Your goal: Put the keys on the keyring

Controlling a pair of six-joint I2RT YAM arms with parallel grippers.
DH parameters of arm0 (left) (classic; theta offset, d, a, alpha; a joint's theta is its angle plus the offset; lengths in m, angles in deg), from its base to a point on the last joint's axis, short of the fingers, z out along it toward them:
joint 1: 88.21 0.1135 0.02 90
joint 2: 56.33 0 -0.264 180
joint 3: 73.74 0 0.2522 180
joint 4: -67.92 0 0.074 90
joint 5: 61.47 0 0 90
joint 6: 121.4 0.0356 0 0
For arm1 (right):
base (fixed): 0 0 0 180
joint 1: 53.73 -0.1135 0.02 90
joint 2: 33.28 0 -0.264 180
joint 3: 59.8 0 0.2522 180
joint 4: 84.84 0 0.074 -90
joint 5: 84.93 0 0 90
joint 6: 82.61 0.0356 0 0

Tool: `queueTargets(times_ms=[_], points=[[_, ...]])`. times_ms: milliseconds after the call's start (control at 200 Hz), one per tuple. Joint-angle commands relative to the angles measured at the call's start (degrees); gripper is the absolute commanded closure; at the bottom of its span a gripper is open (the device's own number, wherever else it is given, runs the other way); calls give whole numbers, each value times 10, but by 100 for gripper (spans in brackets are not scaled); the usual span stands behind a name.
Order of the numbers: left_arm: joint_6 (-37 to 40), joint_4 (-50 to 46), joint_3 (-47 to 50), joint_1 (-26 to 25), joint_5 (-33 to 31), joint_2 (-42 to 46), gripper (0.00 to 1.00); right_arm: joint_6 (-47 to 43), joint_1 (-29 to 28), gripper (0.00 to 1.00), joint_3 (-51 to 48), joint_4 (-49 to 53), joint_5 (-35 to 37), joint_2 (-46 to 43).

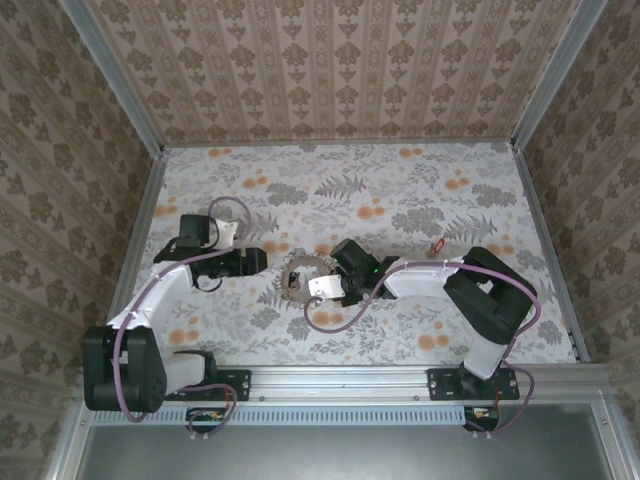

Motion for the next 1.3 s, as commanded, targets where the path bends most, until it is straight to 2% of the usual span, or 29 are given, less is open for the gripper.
queueTargets(times_ms=[0,265,420,575,710,830,940,1135,1245,1295], points=[[9,-15,-26,-12,-3,2,23,18,9,76,-17,-3,23,-4],[16,-18,-41,-31,-16,-9,23,35,19,83,-9,3,18,0],[33,-19,-42,-39,-11,-7,23,43,23,83,-15,-10,17,-8],[39,1,-39,-42,5,6,23,45,25,89,-22,-17,5,-19],[26,78,-7,-40,32,48,22,44,25,91,-22,-13,-9,-24],[5,136,26,-5,50,100,22,54,26,98,-22,-16,-12,-30],[22,159,30,13,71,133,23,82,29,100,-26,-36,-24,-46],[28,234,17,-10,130,157,23,186,41,100,-51,-101,-75,-91],[-44,358,52,4,179,184,23,251,51,100,-74,-165,-95,-113],[-38,372,49,8,207,190,23,283,55,100,-85,-198,-109,-126]])
